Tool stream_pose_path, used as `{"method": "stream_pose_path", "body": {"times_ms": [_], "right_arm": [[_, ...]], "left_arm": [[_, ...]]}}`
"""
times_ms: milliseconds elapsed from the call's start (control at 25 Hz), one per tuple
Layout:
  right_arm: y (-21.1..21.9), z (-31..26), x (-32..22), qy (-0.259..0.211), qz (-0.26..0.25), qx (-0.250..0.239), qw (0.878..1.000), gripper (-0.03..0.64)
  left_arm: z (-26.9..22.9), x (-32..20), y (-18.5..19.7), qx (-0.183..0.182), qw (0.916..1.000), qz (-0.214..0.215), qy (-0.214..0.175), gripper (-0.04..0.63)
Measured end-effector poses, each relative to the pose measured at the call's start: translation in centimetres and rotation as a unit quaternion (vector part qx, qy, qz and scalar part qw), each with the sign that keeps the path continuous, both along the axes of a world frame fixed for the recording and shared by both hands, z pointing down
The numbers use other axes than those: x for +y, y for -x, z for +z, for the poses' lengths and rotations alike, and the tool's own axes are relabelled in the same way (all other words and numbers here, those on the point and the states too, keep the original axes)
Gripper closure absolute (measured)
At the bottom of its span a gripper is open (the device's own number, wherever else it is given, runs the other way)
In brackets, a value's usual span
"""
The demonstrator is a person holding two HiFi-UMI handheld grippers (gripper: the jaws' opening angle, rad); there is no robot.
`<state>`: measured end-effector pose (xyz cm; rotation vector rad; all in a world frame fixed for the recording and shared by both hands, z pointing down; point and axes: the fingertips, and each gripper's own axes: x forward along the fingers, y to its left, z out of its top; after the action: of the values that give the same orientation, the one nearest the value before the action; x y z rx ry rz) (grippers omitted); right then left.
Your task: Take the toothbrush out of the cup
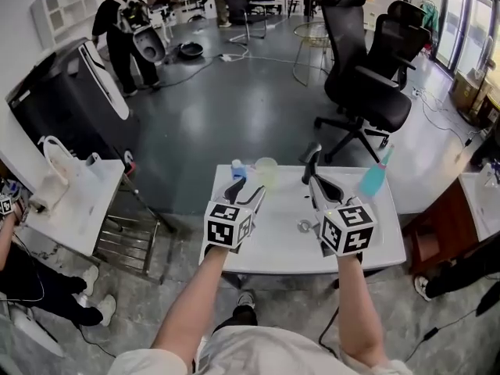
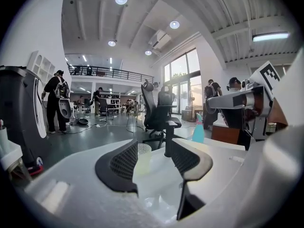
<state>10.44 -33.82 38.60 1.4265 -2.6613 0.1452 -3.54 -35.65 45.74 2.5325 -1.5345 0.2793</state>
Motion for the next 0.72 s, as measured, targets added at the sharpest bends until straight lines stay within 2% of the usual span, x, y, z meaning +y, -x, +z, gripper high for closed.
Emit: {"method": "stream_pose_path", "body": {"times_ms": [720], "right_arm": [[1.9,1.1,-6.4,0.009,0.044,0.018,0.999,0.614]], "left_arm": [[5.9,-7.5,1.2,0.012,0.9980,0.045,0.043,0.373]]}}
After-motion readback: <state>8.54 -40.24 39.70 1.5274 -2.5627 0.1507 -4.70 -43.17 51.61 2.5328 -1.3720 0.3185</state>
